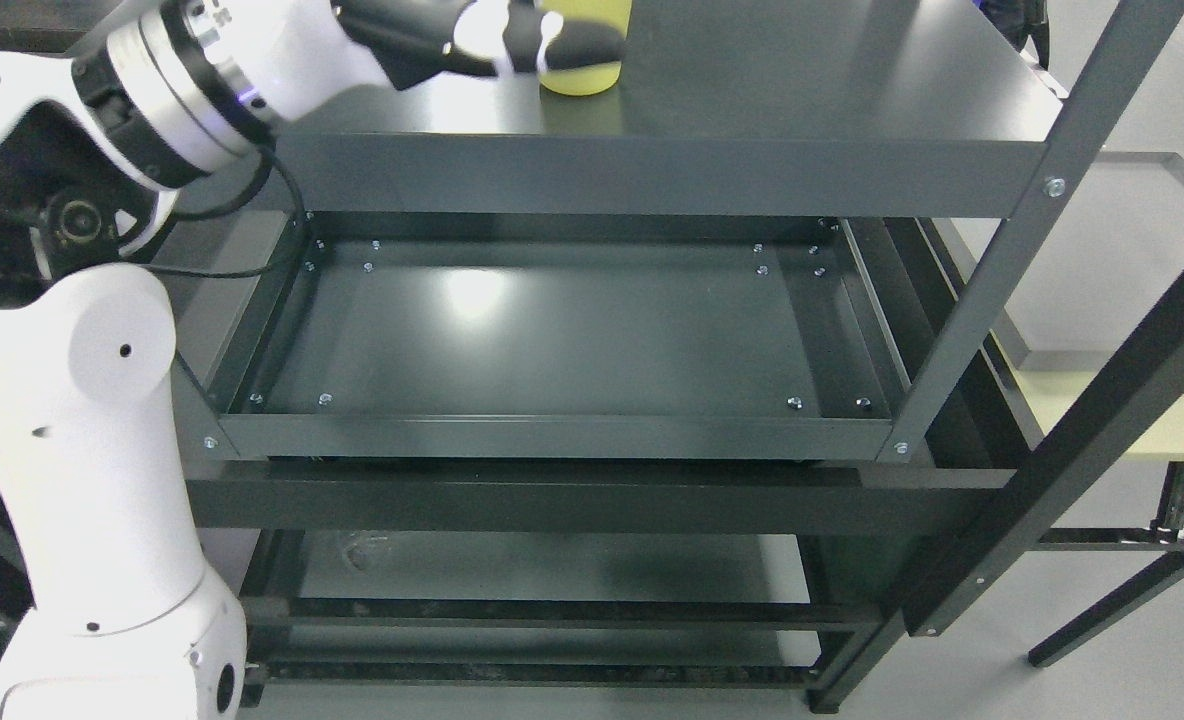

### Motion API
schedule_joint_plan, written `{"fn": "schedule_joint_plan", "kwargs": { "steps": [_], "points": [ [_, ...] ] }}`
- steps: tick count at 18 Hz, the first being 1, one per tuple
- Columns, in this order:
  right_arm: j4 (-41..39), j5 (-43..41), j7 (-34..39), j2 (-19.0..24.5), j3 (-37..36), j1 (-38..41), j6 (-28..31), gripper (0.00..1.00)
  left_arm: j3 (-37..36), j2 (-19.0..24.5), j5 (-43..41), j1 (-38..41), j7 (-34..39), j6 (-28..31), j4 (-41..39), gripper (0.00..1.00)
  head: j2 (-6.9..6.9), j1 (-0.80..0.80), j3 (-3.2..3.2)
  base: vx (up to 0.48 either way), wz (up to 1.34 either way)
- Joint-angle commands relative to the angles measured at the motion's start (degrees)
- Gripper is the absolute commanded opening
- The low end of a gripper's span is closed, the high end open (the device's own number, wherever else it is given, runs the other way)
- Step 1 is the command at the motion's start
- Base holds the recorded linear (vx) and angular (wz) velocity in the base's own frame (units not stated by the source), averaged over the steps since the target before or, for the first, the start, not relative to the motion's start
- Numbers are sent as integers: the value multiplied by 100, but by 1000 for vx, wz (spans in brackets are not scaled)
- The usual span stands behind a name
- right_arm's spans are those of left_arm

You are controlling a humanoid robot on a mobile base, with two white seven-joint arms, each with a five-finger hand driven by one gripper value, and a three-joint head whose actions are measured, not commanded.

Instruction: Place yellow IKEA cup on middle right shelf

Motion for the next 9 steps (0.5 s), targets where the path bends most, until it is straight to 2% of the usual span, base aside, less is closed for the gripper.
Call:
{"fn": "schedule_joint_plan", "kwargs": {
  "steps": [1, 3, 5, 7, 9],
  "points": [
    [0, -141, 2, -100, 97, 79, 4, 99, -987, 352, 30, 1057, -1183, -18, -100, 87, 0, 0, 0, 0, 0],
    [0, -141, 2, -100, 97, 79, 4, 99, -1594, 308, 21, 1584, -1166, -61, -100, 89, 0, 0, 0, 0, 0],
    [0, -141, 2, -100, 97, 79, 4, 99, -2297, 299, -5, 2461, -1061, -551, -74, 89, 0, 0, 0, 0, 0],
    [0, -141, 2, -100, 97, 79, 4, 99, -2485, 273, -319, 3227, -580, -1122, 109, 90, 0, 0, 0, 0, 0],
    [0, -141, 2, -100, 97, 79, 4, 99, -2354, 63, -1214, 3756, 237, -1973, 496, 97, 0, 0, 0, 0, 0]
  ]
}}
